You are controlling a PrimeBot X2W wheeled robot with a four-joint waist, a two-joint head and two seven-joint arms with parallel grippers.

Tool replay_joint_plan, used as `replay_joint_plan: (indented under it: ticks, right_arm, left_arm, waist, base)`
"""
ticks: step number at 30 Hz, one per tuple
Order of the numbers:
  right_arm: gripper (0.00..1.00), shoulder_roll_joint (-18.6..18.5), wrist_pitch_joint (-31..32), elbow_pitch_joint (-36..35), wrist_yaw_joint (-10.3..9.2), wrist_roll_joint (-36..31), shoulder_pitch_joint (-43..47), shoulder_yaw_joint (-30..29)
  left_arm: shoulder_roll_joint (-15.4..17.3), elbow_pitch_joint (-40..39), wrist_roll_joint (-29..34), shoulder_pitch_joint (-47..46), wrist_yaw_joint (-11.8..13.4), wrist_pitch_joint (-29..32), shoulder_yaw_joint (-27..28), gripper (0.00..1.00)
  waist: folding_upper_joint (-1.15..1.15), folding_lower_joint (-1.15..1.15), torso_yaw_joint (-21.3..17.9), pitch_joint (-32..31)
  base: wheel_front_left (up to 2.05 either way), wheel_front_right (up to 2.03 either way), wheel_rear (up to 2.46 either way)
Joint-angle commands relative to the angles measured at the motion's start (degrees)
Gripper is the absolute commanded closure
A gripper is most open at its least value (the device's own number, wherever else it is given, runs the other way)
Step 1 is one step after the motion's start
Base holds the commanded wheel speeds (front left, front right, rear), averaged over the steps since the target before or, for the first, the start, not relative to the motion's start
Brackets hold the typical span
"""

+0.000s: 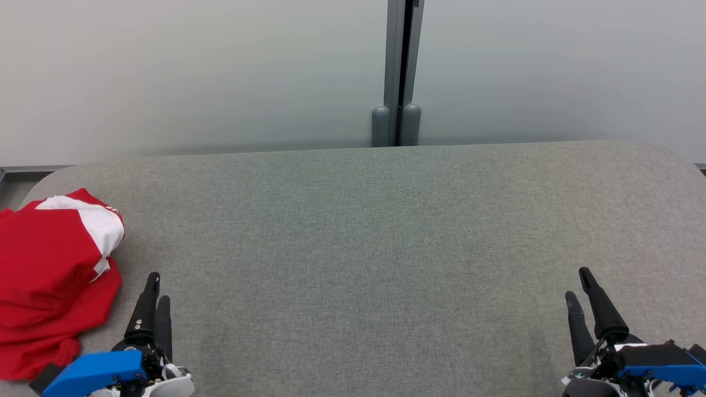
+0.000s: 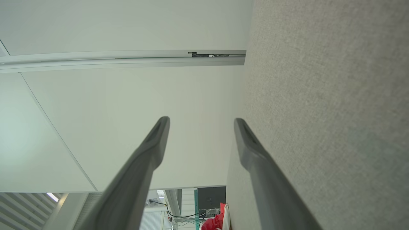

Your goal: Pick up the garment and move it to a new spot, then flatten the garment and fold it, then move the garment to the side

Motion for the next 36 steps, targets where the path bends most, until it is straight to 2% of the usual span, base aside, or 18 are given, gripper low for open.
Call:
replay_joint_plan:
  ticks: [1, 8, 19, 36]
  right_arm:
    - [0.0, -0.2, -0.7, -0.8, 0.06, -0.6, -1.0, 0.5]
    - [0.0, -0.2, -2.7, -0.9, 0.07, -3.8, -1.3, 1.8]
    - [0.0, -0.3, -5.6, -1.7, 0.09, -13.1, -1.6, 3.5]
    - [0.0, -0.5, -9.4, -2.3, 0.13, -30.6, -1.7, 5.2]
  left_arm:
    - [0.2, -1.2, 0.7, -1.4, 0.0, -0.7, -0.3, 0.0]
    - [0.2, -1.7, 5.0, -1.8, -0.1, -2.7, -0.7, 0.0]
    - [0.2, -2.2, 16.1, -2.6, 0.0, -5.5, -0.6, 0.0]
    - [0.3, -3.3, 38.3, -2.6, 3.7, -9.3, -2.8, 0.0]
  waist:
    - [0.0, 0.0, 0.0, 0.0]
    - [0.0, 0.0, 0.0, 0.1]
    - [0.0, 0.0, 0.1, 0.3]
    - [0.0, 0.0, 0.2, 0.5]
  base:
    - [0.0, 0.0, 0.0]
    - [0.0, 0.0, 0.0]
    - [0.0, 0.0, 0.0]
    - [0.0, 0.0, 0.0]
